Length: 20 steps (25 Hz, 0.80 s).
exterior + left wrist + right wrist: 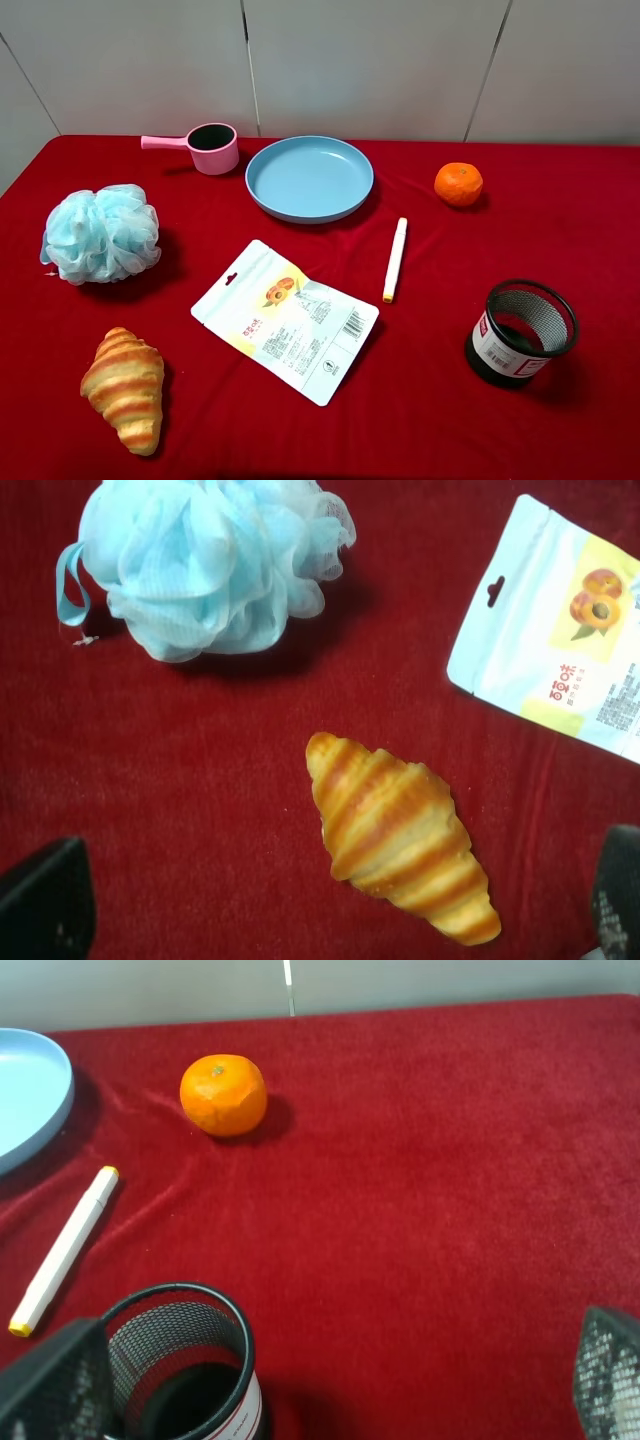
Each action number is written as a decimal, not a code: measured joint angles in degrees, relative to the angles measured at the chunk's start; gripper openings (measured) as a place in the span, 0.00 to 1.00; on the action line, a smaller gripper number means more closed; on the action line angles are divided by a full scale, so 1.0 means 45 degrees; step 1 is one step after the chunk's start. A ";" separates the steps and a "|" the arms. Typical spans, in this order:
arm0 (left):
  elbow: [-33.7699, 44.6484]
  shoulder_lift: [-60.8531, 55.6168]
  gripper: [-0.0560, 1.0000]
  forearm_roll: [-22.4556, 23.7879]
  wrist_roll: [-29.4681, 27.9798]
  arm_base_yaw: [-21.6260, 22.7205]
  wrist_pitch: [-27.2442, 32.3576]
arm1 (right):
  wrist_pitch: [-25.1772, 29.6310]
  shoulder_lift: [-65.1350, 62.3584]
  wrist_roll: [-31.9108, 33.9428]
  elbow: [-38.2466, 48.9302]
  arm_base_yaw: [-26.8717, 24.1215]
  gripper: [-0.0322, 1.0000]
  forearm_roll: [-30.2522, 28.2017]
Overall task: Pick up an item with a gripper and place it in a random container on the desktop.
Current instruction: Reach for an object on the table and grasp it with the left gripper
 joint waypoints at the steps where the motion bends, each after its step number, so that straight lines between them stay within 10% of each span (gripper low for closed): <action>1: -0.0227 0.0330 0.99 0.0000 0.0000 0.0000 0.0000 | 0.0000 0.0000 0.0000 0.0000 0.0000 0.70 0.0000; 20: -0.3229 0.6100 0.99 0.0000 0.0000 0.0000 0.0156 | 0.0000 0.0000 0.0000 0.0000 0.0000 0.70 0.0000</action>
